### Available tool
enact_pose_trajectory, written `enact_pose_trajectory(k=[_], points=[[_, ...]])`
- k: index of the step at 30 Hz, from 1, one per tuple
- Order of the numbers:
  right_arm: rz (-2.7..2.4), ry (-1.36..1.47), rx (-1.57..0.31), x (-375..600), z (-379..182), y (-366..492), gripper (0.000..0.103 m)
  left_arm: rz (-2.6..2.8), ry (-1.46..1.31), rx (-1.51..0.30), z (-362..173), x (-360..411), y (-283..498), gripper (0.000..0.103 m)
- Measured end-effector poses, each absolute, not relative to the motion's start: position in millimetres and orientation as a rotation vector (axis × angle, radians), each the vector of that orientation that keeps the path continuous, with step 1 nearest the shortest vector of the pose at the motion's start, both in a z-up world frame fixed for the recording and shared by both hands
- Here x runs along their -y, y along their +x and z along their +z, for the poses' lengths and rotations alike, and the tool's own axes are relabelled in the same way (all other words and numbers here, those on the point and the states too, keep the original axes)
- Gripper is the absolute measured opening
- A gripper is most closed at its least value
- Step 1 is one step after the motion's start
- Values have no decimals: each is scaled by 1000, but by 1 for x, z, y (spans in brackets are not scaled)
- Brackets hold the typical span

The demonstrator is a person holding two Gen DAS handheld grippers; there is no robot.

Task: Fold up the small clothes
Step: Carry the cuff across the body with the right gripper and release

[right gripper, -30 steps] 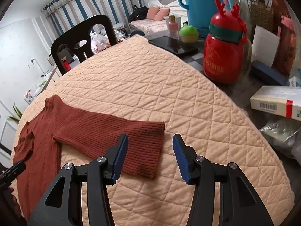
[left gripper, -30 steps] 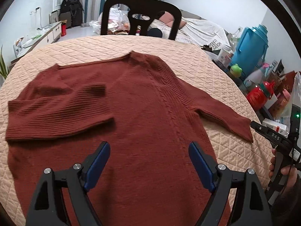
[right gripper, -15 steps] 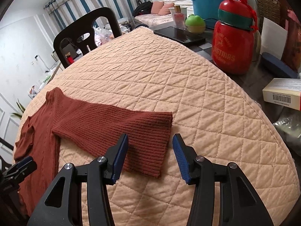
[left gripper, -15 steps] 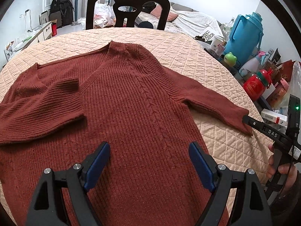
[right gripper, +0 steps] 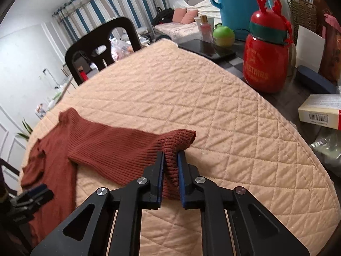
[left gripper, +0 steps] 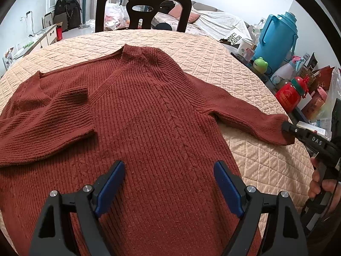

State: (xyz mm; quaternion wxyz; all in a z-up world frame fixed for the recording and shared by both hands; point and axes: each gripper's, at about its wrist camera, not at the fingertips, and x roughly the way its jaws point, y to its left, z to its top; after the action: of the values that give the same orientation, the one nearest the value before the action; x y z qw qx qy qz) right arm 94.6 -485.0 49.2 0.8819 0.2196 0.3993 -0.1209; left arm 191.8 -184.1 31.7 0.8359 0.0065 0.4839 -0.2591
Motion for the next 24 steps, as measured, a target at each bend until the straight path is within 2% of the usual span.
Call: enact_pose_trajectory(k=[12, 24], points=[[-93, 434, -755, 440, 92, 118, 10, -592, -40, -1012, 40, 170, 197, 87], [67, 402, -746, 370, 107, 163, 10, -534, -101, -1005, 43, 129, 207, 87]])
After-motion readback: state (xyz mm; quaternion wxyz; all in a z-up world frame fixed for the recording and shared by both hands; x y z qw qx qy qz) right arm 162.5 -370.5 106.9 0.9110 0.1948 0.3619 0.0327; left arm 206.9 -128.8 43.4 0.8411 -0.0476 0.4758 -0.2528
